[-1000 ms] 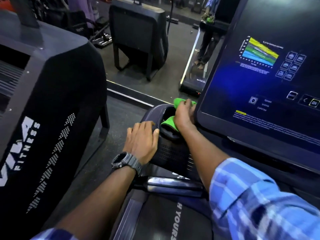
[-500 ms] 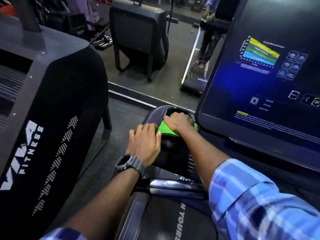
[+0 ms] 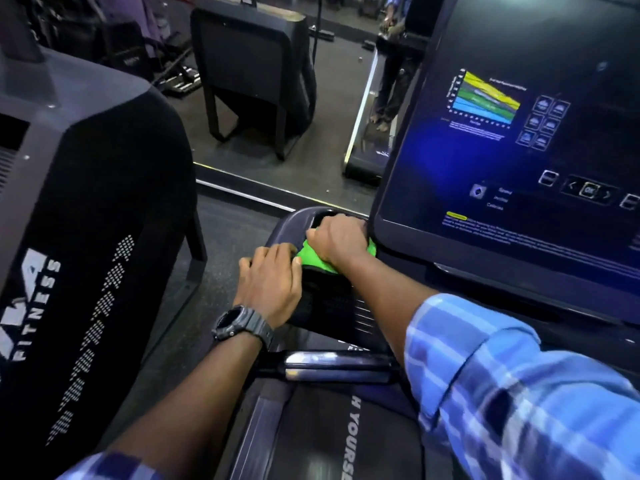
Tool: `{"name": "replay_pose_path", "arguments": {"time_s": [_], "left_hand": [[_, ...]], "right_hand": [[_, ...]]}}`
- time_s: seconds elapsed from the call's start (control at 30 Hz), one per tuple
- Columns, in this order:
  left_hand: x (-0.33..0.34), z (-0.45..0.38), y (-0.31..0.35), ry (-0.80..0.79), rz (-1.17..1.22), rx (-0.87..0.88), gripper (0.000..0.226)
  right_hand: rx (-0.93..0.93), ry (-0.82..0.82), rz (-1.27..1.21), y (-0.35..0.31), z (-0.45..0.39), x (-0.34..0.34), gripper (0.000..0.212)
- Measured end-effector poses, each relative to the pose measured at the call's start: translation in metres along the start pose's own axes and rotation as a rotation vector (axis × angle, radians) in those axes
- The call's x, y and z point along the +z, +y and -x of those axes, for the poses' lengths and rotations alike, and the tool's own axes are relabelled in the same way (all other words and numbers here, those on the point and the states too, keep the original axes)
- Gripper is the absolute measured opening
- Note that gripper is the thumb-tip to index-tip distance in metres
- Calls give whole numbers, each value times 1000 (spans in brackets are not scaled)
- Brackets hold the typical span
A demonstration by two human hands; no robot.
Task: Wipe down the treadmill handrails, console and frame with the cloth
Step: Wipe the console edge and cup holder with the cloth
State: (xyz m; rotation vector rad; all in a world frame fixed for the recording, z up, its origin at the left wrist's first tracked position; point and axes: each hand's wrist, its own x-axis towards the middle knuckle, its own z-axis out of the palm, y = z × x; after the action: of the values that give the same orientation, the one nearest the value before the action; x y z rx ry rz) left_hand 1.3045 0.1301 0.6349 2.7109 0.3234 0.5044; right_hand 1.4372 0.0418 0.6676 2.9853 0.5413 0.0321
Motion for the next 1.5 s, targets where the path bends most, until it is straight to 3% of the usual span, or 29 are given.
{"name": "replay_pose_path", "arguments": {"time_s": [0.07,0.23,0.33,0.4,0.5,0.57,0.63,0.7,0.73,0.8,0.87,0.97,1.03,1.13,1.27,1.33,1.43,1.5], "left_hand": [[-1,1,-2,8,21,-2,25],[-4,2,-1,-2,47,-13,26],[-8,2,2,-3,71,-31,23],[-13,2,3,-5,105,-41,22],[-19,5,5,-10,155,-82,22],[-19,5,3,-31,156,-99,25],[-20,5,2,-63,177,-115,26],[-20,8,4,-81,206,-116,27],[-21,11,5,-85,209,-105,27],[-20,18,7,-116,194,-52,28],[-15,26,8,-168,158,20,30],[-9,35,4,-204,126,73,36],[-10,36,3,-214,122,76,37],[-14,36,10,-224,102,83,37],[-15,39,15,-264,86,58,36],[-16,42,18,-281,83,60,36],[-18,50,25,-284,82,84,35],[-19,55,29,-290,94,98,36]], "right_hand": [[-18,-9,9,0,1,2,41],[68,-169,-235,1,7,5,51],[-30,90,-216,4,40,11,48],[-196,235,-67,12,69,20,51],[-466,238,78,42,91,20,64],[-753,220,145,69,98,18,45],[-996,69,176,94,109,21,24],[-891,-211,122,106,113,9,36],[-724,-317,70,104,110,-8,42],[-407,-498,-57,102,99,-37,35],[-314,-689,-193,102,99,-50,21],[-233,-808,-228,85,132,-35,33],[-253,-684,-103,60,156,-18,48],[-353,-344,19,32,185,-3,75],[-551,-19,127,51,224,18,95],[-497,-8,145,70,233,21,97],[-293,-130,143,62,217,1,78],[-251,-170,103,44,204,-6,72]]}}
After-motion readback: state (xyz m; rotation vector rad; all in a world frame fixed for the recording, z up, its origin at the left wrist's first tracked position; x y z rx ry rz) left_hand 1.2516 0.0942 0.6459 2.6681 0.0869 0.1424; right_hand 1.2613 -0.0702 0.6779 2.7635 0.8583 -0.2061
